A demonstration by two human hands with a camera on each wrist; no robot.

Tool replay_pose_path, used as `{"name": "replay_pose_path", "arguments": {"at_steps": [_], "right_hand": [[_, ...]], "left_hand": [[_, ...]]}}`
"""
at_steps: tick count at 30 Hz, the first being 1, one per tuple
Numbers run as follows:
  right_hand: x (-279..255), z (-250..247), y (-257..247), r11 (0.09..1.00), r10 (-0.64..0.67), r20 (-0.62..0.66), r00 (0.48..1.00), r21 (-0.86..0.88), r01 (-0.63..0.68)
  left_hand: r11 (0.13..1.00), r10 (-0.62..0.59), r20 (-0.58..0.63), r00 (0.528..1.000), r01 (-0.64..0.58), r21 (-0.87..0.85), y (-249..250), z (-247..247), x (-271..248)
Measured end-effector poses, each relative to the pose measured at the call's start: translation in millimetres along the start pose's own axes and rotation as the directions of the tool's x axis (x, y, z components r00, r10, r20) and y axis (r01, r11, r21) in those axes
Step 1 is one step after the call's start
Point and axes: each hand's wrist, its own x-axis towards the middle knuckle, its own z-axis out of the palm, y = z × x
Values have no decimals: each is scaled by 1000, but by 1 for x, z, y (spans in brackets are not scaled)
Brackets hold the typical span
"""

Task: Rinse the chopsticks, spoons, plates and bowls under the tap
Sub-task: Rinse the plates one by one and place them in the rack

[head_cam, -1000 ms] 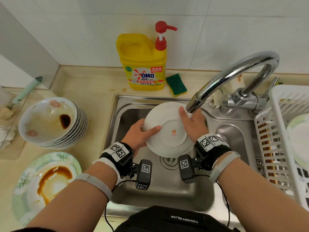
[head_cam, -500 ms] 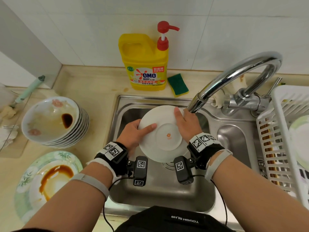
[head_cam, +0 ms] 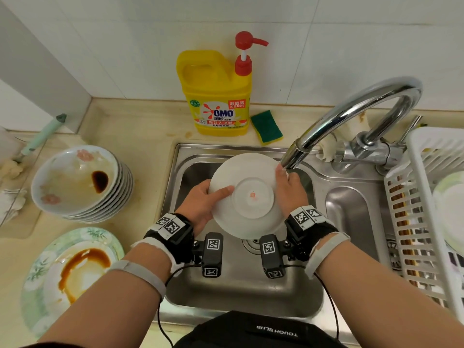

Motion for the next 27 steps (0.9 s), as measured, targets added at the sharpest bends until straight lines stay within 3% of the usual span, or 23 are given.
{"name": "replay_pose_path", "arguments": {"at_steps": [5, 11, 16, 23, 27], "right_hand": [[2, -3, -2, 997, -68, -12, 998, -43, 67], [2, -5, -3, 998, -24, -16, 1000, 61, 25], [-3, 3, -1, 995, 22, 53, 998, 98, -27], [-9, 2, -8, 991, -131, 55, 990, 29, 130], [-11, 2, -12, 986, -167, 42, 985, 8, 167]], "left_hand": [[997, 25, -20, 999, -23, 73, 1, 3, 4], [997, 29, -24, 999, -31, -74, 0, 0, 3], [986, 4, 21, 1000, 0, -166, -6, 0, 2], [999, -27, -60, 998, 28, 19, -3, -3, 3], [1000, -28, -58, 998, 29, 11, -1, -2, 4]]}}
